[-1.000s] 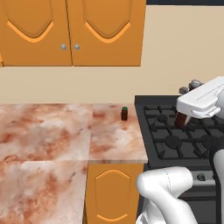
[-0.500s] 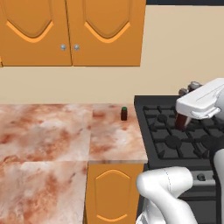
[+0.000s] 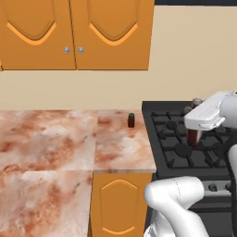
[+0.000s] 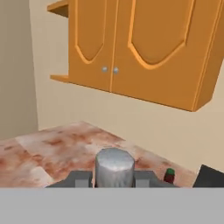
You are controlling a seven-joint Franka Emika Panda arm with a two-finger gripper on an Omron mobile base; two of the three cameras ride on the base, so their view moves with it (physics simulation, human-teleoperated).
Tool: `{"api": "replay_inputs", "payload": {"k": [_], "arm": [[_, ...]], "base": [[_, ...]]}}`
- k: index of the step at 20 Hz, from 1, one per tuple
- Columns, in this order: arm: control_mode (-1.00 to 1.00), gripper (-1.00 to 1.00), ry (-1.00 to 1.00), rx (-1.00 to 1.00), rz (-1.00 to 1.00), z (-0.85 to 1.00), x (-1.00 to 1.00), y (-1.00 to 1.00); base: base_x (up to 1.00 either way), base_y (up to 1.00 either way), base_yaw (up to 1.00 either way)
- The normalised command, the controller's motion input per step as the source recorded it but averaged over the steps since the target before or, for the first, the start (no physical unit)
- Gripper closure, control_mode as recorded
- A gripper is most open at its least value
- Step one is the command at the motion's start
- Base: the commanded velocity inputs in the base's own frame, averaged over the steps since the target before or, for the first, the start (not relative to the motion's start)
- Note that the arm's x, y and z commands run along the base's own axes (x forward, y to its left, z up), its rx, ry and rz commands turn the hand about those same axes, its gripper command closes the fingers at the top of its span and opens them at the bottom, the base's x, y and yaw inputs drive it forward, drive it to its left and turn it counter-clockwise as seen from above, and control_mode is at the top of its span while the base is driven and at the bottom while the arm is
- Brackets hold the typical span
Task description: Collect the paprika, ketchup, and shaker from the cabinet and place them next to the stove.
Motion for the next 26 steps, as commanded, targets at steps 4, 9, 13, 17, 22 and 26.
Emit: {"api": "replay_inputs", "payload": {"k": [4, 9, 13, 17, 22, 26], "arm": [[-1.00, 1.00, -0.05, 0.00, 0.17, -0.73, 0.67, 0.00], [-1.00, 1.00, -0.10, 0.00, 0.19, -0.80, 0.63, 0.03], [-1.00, 1.00, -0.10, 0.00, 0.15, -0.80, 0.61, 0.21], [-1.00, 1.00, -0.08, 0.01, 0.13, -0.69, 0.59, 0.36], [-1.00, 1.00, -0.06, 0.07, 0.14, -0.49, 0.60, 0.14], [-1.00, 1.00, -0.01, 0.09, 0.15, -0.37, 0.56, 0.01]], "base": [[0.00, 0.00, 0.00], [0.00, 0.00, 0.00], [0.00, 0.00, 0.00], [0.00, 0.00, 0.00], [0.00, 0.00, 0.00], [0.00, 0.00, 0.00]]}}
